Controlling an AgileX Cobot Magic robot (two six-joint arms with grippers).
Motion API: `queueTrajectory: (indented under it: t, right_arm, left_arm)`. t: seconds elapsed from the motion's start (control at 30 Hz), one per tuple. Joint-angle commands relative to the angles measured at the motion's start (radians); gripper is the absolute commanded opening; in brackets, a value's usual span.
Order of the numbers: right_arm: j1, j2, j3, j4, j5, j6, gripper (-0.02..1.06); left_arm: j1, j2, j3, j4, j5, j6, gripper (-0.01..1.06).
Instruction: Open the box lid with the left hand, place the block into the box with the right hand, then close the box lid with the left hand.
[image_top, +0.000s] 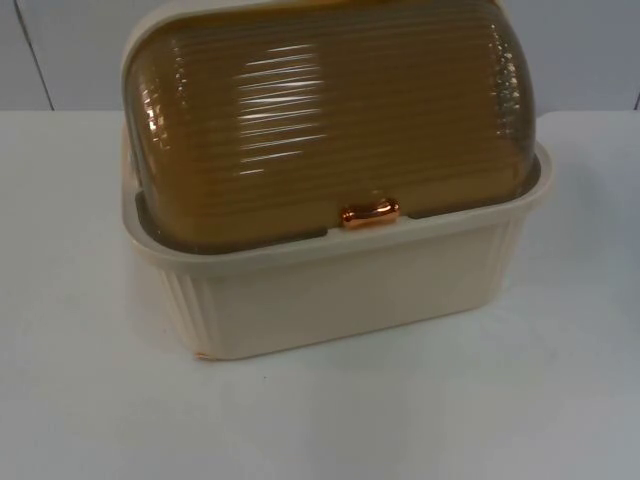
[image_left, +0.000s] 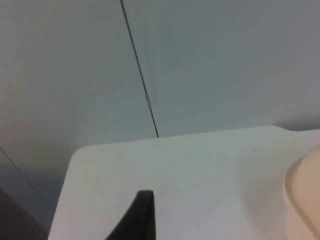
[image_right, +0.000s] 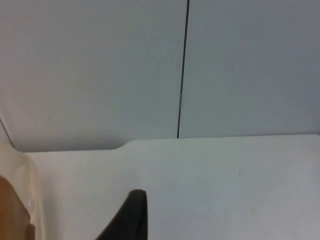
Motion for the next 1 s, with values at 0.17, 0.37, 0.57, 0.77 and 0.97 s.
queueTrajectory:
  t: [0.17,0.37,0.57,0.77,0.97]
  right_arm:
    - [-0.006,0.011,-0.005,-0.065,-0.047,0.003,0.99]
    - [-0.006,0.011,-0.005,-0.078,-0.051,0.003,0.99]
    - [-0.006,0.011,-0.005,-0.078,-0.051,0.003,0.99]
    - [-0.006,0.011,-0.005,-0.078,-0.051,0.019,0.99]
    - [-0.006,0.011,-0.005,-0.078,-0.049,0.018,0.99]
  left_arm:
    - [-0.086,0.097,-0.007,-0.048,0.003,0.074,1.03]
    - [-0.231,0.23,-0.011,-0.045,-0.016,0.114,1.03]
    - [-0.377,0.373,-0.115,-0.031,0.041,0.181,1.03]
    - [-0.514,0.482,-0.231,0.005,0.061,0.314,1.03]
    - [-0.642,0.563,-0.285,0.188,0.039,0.418,1.03]
